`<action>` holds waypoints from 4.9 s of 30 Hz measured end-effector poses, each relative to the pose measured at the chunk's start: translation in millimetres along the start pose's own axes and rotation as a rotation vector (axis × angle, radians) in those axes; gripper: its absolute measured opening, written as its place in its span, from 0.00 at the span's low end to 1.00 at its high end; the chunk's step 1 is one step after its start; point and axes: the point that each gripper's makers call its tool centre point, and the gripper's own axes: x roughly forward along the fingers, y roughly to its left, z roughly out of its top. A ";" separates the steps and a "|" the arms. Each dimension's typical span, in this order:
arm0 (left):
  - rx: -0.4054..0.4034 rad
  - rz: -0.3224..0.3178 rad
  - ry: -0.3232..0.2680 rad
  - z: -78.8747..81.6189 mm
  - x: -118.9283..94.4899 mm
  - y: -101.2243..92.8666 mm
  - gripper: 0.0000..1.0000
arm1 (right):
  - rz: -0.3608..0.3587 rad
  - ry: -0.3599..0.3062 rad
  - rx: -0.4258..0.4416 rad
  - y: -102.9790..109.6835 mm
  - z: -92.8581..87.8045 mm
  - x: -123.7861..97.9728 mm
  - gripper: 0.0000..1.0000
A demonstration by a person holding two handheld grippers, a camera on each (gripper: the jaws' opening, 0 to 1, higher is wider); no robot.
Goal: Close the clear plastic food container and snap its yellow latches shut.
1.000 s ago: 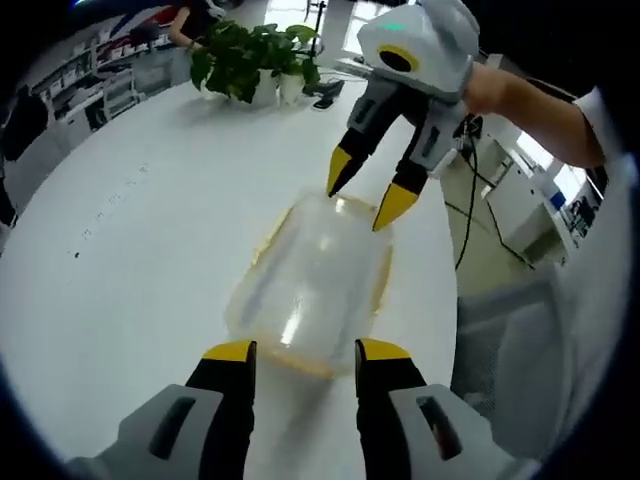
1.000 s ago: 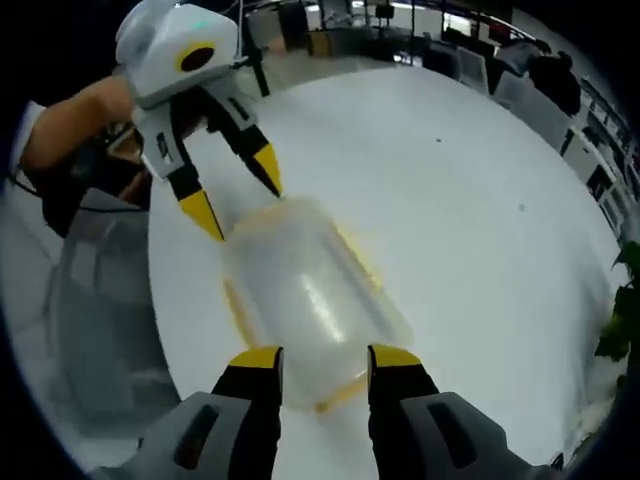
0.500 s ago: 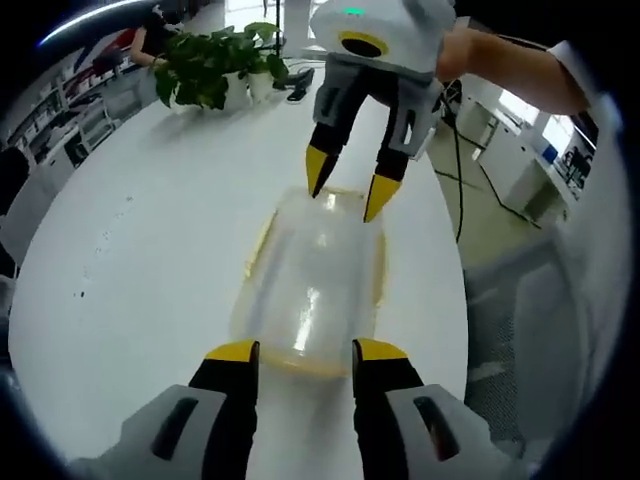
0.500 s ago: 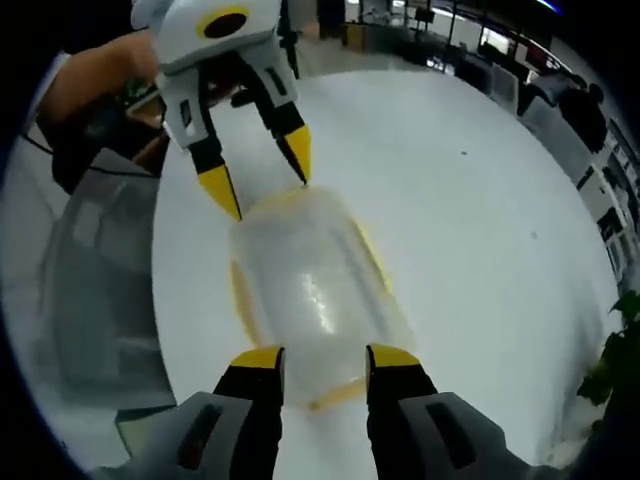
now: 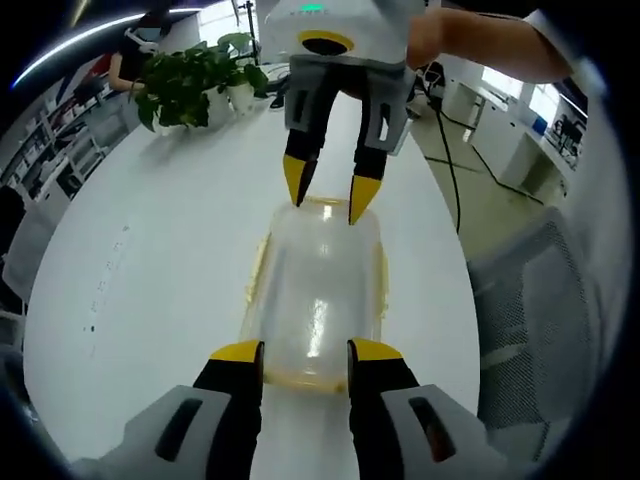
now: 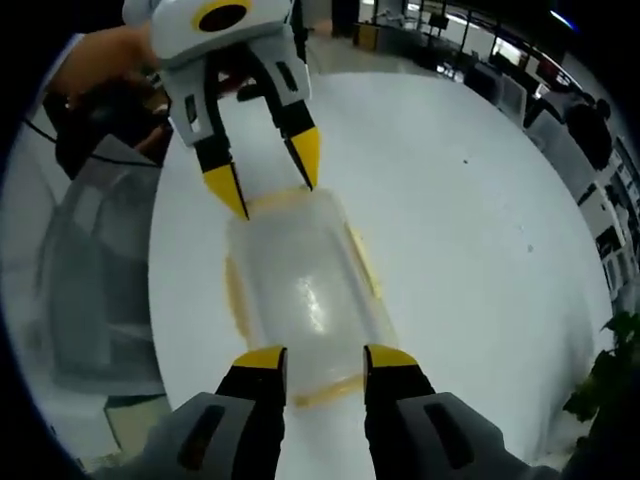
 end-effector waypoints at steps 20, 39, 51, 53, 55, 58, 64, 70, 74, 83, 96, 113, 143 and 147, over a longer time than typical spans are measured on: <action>0.018 -0.013 -0.058 26.2 19.5 -8.7 0.33 | 0.022 -0.035 -0.063 7.4 22.6 11.8 0.28; -0.013 -0.028 -0.057 29.0 33.7 -14.1 0.34 | 0.025 -0.065 -0.066 -0.5 38.5 18.6 0.27; -0.075 -0.033 -0.091 28.9 36.3 -21.9 0.40 | 0.012 -0.079 -0.073 -9.5 44.1 17.0 0.27; -0.074 -0.033 -0.089 28.6 36.4 -24.1 0.40 | 0.009 -0.083 -0.080 -11.6 46.3 18.0 0.28; -0.069 -0.036 -0.089 28.4 36.7 -27.3 0.44 | 0.008 -0.085 -0.084 -12.6 47.9 18.9 0.29; -0.064 -0.030 -0.091 27.7 36.8 -29.2 0.46 | 0.010 -0.085 -0.085 -14.4 50.2 21.9 0.30; -0.039 -0.009 -0.082 27.7 38.7 -34.1 0.51 | 0.032 -0.078 -0.088 -14.0 52.3 27.1 0.31; 0.030 0.033 -0.065 24.4 42.0 -39.6 0.56 | 0.050 -0.066 -0.076 -16.3 51.9 33.8 0.31; 0.056 0.073 -0.059 24.1 44.1 -40.4 0.58 | 0.077 -0.058 -0.075 -15.1 50.7 37.6 0.31; 0.093 0.137 -0.040 21.7 47.2 -37.5 0.56 | 0.137 -0.040 -0.065 -16.6 49.6 40.4 0.31; 0.160 0.247 -0.027 21.7 54.7 -31.8 0.53 | 0.226 0.054 -0.135 -13.6 50.8 45.4 0.30; 0.150 0.339 0.019 15.6 57.8 -26.7 0.48 | 0.341 0.176 -0.168 -6.7 49.1 51.1 0.25; 0.184 0.341 0.015 22.5 57.6 -29.7 0.51 | 0.242 0.059 -0.094 -13.5 45.5 43.9 0.30; 0.140 0.294 -0.002 25.1 54.4 -29.3 0.51 | 0.227 0.039 -0.044 -14.5 45.3 43.2 0.31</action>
